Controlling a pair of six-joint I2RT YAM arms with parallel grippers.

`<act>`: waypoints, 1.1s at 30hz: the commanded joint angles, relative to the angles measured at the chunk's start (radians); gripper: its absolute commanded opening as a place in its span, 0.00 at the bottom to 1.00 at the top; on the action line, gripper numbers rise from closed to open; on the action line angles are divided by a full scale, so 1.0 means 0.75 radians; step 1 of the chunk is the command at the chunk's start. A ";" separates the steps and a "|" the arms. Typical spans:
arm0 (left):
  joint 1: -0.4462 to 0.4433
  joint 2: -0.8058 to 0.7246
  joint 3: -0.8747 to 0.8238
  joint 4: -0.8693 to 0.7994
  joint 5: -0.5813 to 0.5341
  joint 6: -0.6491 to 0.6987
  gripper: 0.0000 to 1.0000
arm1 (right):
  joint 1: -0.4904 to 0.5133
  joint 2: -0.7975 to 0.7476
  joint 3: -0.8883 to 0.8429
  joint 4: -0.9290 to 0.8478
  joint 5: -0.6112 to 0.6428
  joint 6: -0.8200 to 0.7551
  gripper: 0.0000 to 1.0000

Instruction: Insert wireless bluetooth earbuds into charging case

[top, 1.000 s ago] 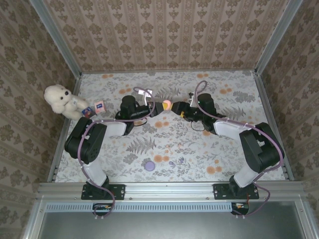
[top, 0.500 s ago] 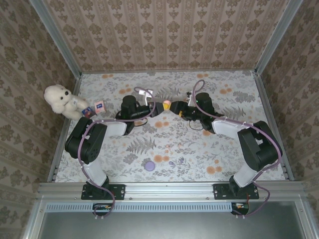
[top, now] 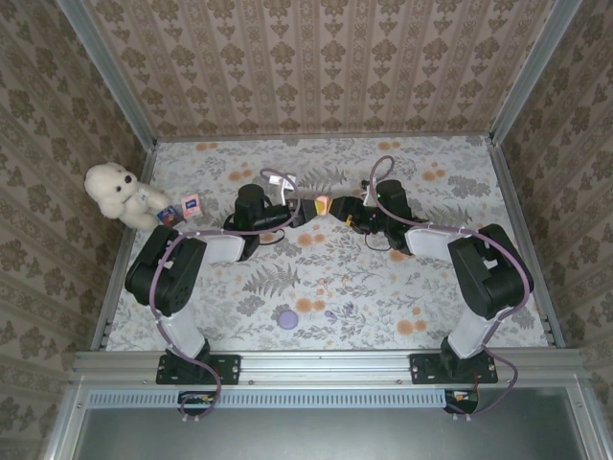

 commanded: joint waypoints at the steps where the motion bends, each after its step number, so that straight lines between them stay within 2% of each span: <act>1: -0.015 -0.048 0.028 0.086 0.060 0.001 0.00 | -0.004 0.022 0.014 0.005 0.027 0.022 0.63; 10: -0.016 -0.024 0.028 0.131 0.052 -0.034 0.00 | -0.004 -0.036 0.002 0.043 -0.044 0.047 0.62; 22: -0.015 0.141 0.035 0.551 0.018 -0.344 0.00 | -0.004 -0.040 -0.035 0.201 -0.154 0.134 0.48; 33: -0.029 0.146 0.025 0.546 0.009 -0.338 0.00 | -0.017 -0.041 -0.019 0.193 -0.149 0.133 0.37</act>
